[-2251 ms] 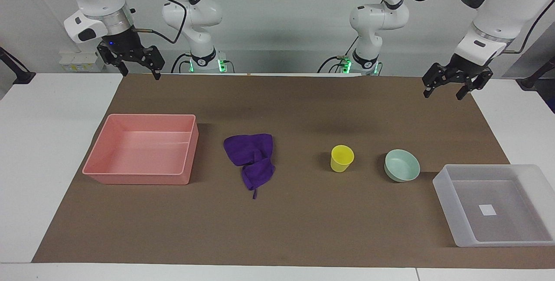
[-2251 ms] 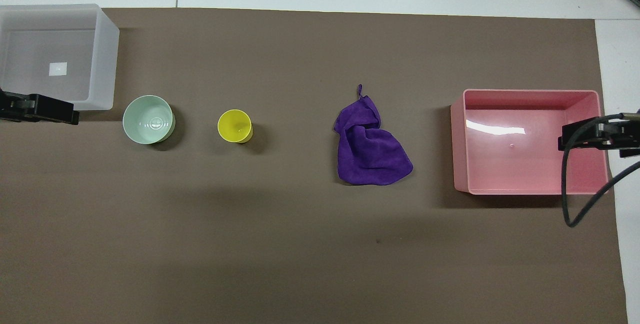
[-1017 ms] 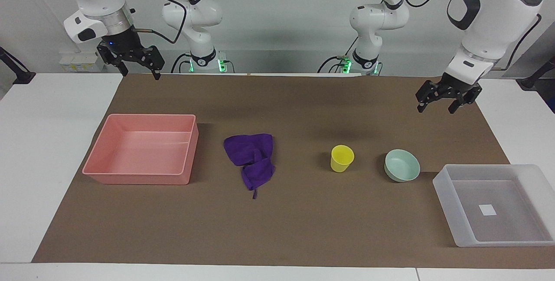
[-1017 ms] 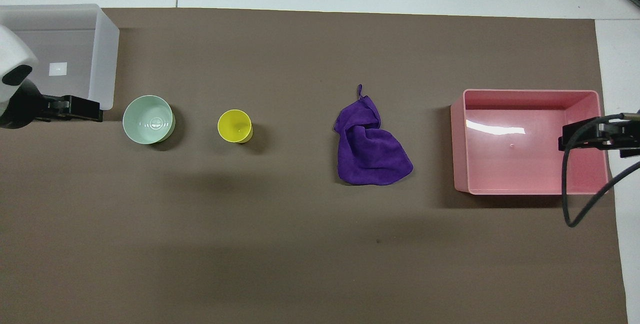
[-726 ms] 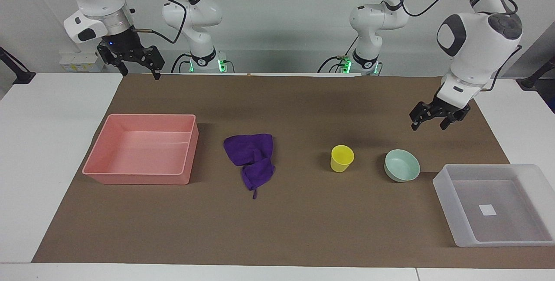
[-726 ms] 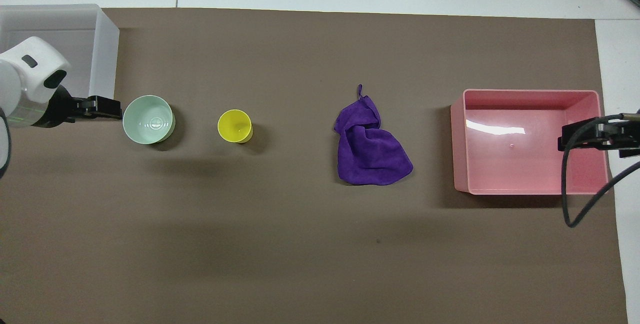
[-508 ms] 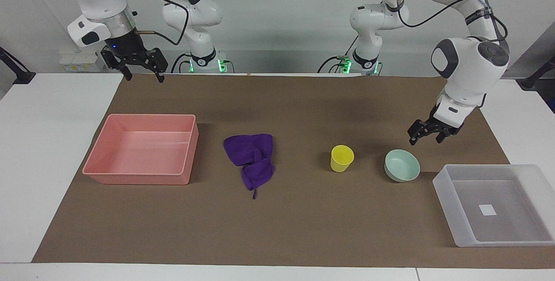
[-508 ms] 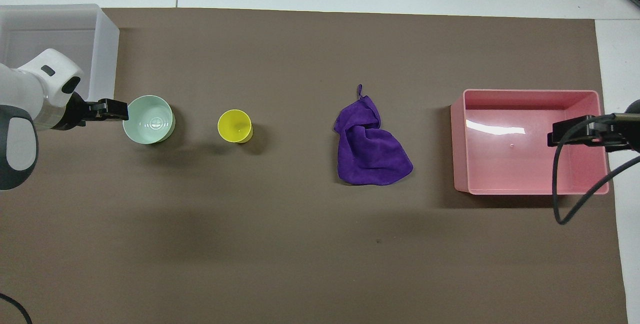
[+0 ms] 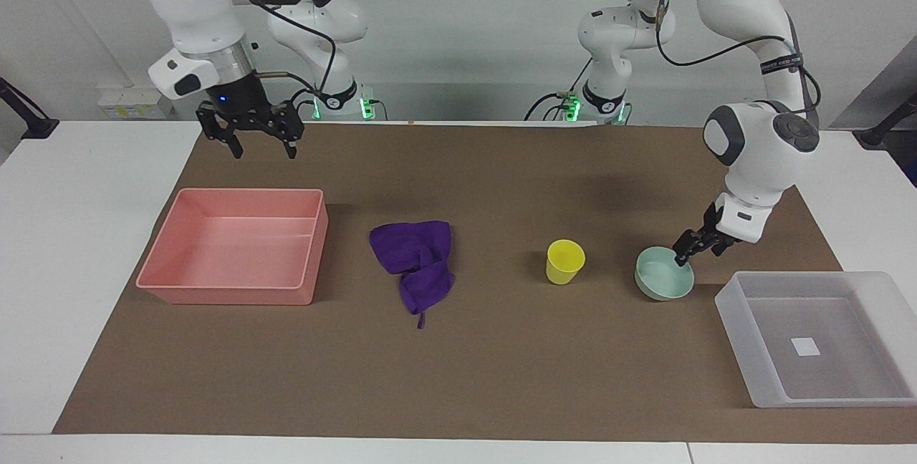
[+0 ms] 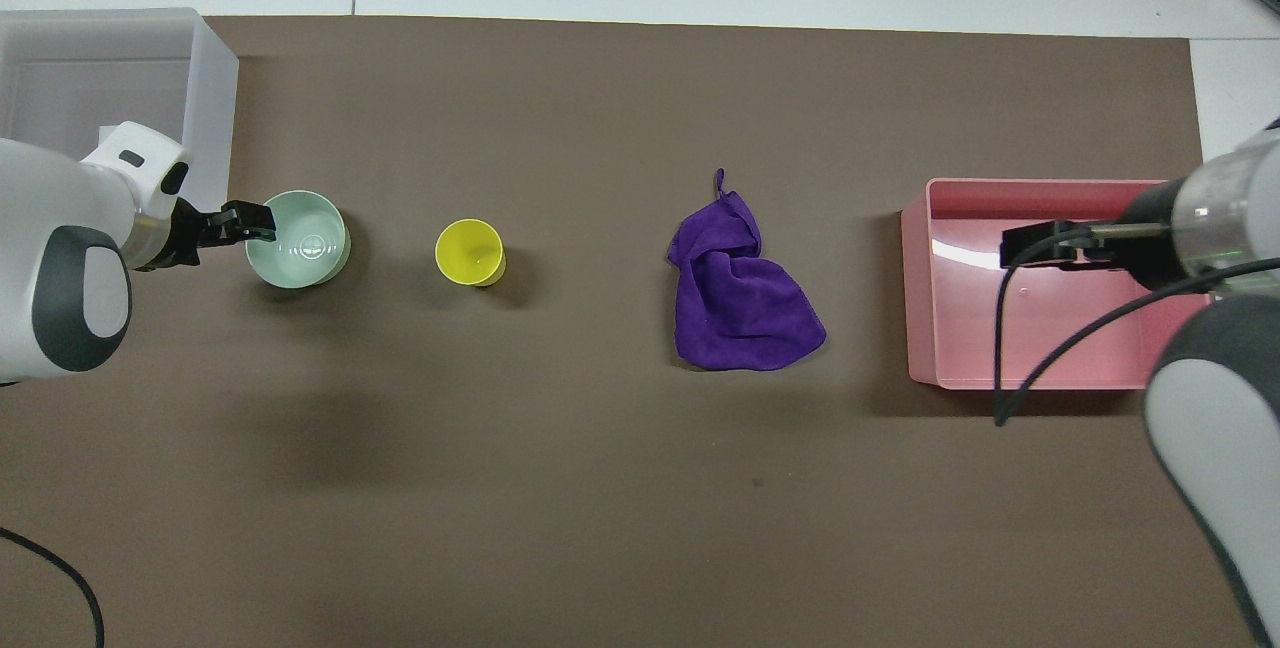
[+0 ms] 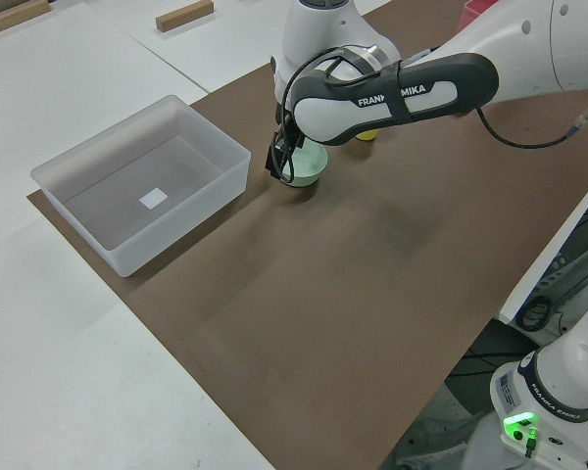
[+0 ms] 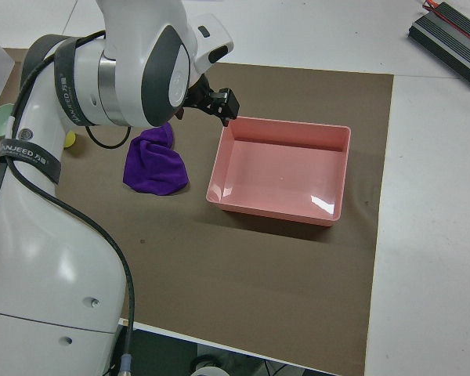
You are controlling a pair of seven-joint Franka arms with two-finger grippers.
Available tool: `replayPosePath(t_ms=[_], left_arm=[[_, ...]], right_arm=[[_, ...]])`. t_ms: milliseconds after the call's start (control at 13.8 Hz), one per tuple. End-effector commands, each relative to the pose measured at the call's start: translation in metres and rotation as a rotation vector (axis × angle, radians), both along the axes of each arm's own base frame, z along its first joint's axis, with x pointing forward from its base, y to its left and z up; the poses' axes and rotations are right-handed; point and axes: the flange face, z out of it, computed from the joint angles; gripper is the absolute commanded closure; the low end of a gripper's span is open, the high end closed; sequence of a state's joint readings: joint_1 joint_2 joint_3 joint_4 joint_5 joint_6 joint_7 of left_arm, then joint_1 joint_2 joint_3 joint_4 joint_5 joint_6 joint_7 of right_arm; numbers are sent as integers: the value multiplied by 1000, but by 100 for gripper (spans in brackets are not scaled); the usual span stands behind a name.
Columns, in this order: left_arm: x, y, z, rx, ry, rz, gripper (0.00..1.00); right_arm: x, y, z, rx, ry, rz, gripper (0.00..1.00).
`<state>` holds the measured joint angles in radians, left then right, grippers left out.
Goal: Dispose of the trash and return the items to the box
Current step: 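Grasp the green bowl with the left gripper while the right gripper grasps the cloth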
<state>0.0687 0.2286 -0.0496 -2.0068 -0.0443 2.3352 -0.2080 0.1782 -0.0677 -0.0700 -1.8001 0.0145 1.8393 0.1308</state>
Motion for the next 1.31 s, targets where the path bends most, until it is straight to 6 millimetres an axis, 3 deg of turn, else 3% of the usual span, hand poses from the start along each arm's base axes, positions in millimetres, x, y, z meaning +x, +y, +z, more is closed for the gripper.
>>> replayPosePath(t_ms=[0, 73, 145, 218, 291, 508, 654, 944, 1089, 1235], left_arm=[[3, -1, -16, -32, -14, 69, 0], [1, 0, -18, -48, -7, 84, 20], [0, -1, -19, -51, -1, 84, 45], [-2, -2, -21, -51, 4, 83, 78], [-2, -3, -20, -50, 7, 75, 100], [-2, -3, -17, -50, 8, 70, 100], [-2, -4, -2, -49, 6, 52, 100], [13, 1, 63, -51, -4, 8, 100], [30, 19, 93, -53, -39, 30, 100], [49, 44, 103, -41, -89, 53, 100]], right_arm=[[20, 56, -48, 16, -24, 10, 0], [27, 83, -69, 19, -33, 23, 0], [36, 98, -91, 20, -45, 33, 0], [42, 119, -116, 21, -57, 61, 0], [43, 150, -146, 23, -68, 101, 0], [49, 193, -210, 33, -118, 149, 0], [45, 218, -243, 33, -119, 175, 0], [33, 208, -271, 4, -70, 209, 0], [30, 200, -278, -3, -51, 206, 1], [25, 199, -285, -8, -37, 204, 90]])
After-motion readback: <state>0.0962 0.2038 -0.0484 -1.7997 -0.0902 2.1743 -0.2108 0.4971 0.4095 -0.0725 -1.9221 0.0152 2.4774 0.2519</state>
